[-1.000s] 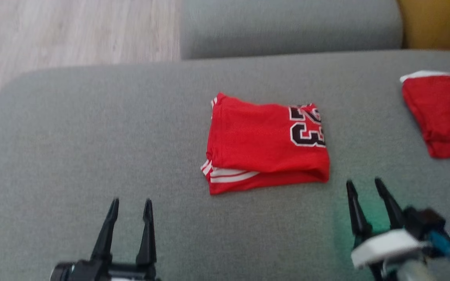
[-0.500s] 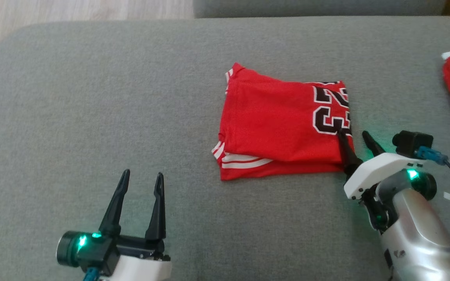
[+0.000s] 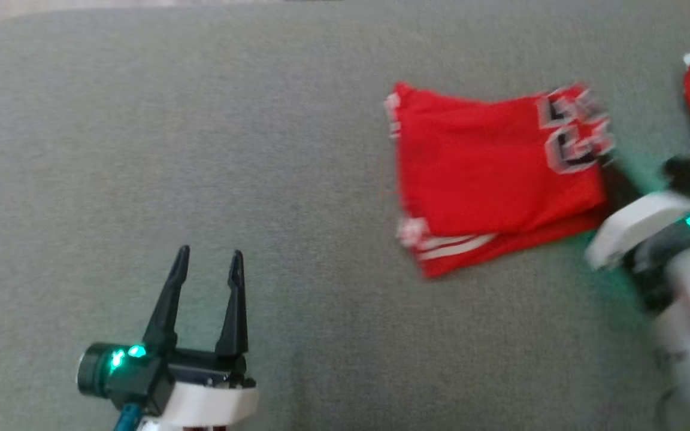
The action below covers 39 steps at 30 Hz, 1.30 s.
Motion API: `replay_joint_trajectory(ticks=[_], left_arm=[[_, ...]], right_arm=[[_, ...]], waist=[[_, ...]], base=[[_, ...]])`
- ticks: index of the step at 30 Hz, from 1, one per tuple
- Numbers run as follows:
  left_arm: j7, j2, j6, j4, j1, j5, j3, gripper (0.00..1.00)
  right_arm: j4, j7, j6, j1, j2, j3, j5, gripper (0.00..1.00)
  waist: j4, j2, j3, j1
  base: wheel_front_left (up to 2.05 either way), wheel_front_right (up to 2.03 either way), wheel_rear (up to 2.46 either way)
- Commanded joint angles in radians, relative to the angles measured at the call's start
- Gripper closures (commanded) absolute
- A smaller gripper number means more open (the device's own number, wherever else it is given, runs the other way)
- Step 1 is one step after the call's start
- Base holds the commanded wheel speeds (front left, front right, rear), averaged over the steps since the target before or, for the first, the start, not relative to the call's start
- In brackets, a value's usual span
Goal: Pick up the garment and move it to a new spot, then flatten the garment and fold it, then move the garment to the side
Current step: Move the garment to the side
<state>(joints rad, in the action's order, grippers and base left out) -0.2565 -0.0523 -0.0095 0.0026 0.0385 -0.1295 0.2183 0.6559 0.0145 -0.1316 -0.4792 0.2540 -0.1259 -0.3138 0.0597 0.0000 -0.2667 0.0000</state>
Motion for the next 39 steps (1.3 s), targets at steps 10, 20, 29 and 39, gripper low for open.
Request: replay_joint_trajectory(ticks=[10,20,29,39], left_arm=[[-0.005,0.002,-0.054,-0.046,-0.126,0.047,-0.063,0.00],[-0.005,0.002,-0.073,-0.040,-0.189,0.051,-0.088,0.00],[-0.005,0.002,-0.066,-0.014,-0.189,-0.029,-0.081,0.00],[-0.005,0.002,-0.017,0.087,-0.093,-0.121,-0.091,0.00]], right_arm=[[-0.316,0.172,0.001,-0.095,0.303,0.145,0.098,1.00],[-0.500,0.289,0.001,-0.068,0.403,0.377,0.136,0.00],[-0.598,0.248,0.001,0.040,0.147,0.349,0.205,0.00],[-0.385,-0.111,0.001,0.252,-0.140,0.052,0.115,0.00]], waist=[[-0.095,0.0000,-0.188,0.0000],[-0.094,0.0000,-0.233,0.0000],[-0.071,0.0000,-0.119,0.0000],[-0.037,0.0000,0.128,0.0000]], base=[[0.00,0.00,0.00],[0.00,0.00,0.00],[0.00,0.00,0.00],[0.00,0.00,0.00]])
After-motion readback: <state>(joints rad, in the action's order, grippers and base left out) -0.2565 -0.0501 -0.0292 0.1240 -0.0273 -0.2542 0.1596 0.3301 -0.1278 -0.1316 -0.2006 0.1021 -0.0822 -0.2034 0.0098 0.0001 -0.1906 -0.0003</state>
